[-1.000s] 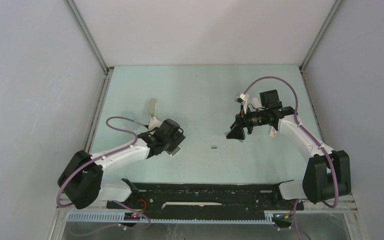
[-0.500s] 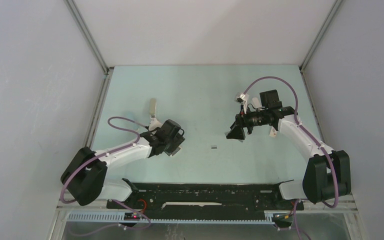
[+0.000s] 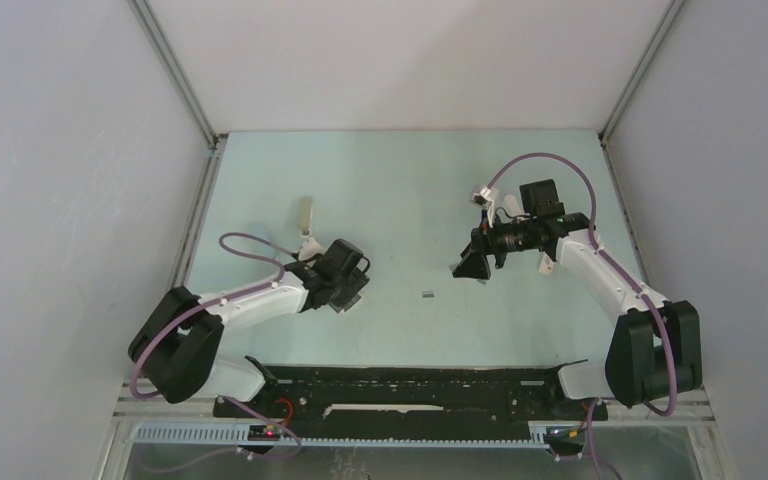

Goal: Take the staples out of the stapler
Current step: Adjust the staple in the staple box.

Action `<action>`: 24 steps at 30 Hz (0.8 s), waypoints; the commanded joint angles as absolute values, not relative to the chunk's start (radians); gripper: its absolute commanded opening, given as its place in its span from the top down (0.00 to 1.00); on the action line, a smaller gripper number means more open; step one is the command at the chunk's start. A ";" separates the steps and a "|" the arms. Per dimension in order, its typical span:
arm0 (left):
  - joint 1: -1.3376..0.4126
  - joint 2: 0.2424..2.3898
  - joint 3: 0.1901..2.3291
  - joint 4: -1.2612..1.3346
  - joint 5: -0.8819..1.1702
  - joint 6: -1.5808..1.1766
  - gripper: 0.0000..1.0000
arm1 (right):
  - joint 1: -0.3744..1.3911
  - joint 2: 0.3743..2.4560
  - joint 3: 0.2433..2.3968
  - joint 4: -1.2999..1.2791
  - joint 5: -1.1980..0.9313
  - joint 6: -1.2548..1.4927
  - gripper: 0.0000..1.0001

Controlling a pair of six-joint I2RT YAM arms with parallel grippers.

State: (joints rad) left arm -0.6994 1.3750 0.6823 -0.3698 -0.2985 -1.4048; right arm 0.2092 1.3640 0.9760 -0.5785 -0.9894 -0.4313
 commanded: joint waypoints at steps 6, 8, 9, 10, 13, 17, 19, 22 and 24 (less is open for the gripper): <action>-0.687 1.398 0.749 -0.362 -0.307 -1.374 0.39 | 0.201 1.355 0.977 -0.562 -1.004 -0.426 0.21; -0.686 1.402 0.748 -0.364 -0.306 -1.375 0.39 | 0.200 1.355 0.977 -0.561 -1.004 -0.426 0.21; -0.685 1.402 0.749 -0.366 -0.306 -1.376 0.39 | 0.199 1.356 0.977 -0.561 -1.005 -0.426 0.21; -0.685 1.401 0.749 -0.368 -0.308 -1.377 0.39 | 0.200 1.356 0.977 -0.562 -1.005 -0.426 0.21; -0.685 1.395 0.752 -0.384 -0.313 -1.378 0.39 | 0.198 1.357 0.977 -0.561 -1.004 -0.426 0.21; -0.685 1.391 0.752 -0.397 -0.317 -1.382 0.39 | 0.198 1.358 0.977 -0.561 -1.005 -0.425 0.21; -0.686 1.395 0.752 -0.398 -0.315 -1.383 0.39 | 0.198 1.359 0.977 -0.561 -1.005 -0.425 0.21; -0.684 1.405 0.758 -0.402 -0.312 -1.383 0.39 | 0.198 1.359 0.977 -0.561 -1.007 -0.424 0.21; -0.684 1.413 0.767 -0.405 -0.311 -1.377 0.39 | 0.198 1.359 0.976 -0.560 -1.007 -0.424 0.21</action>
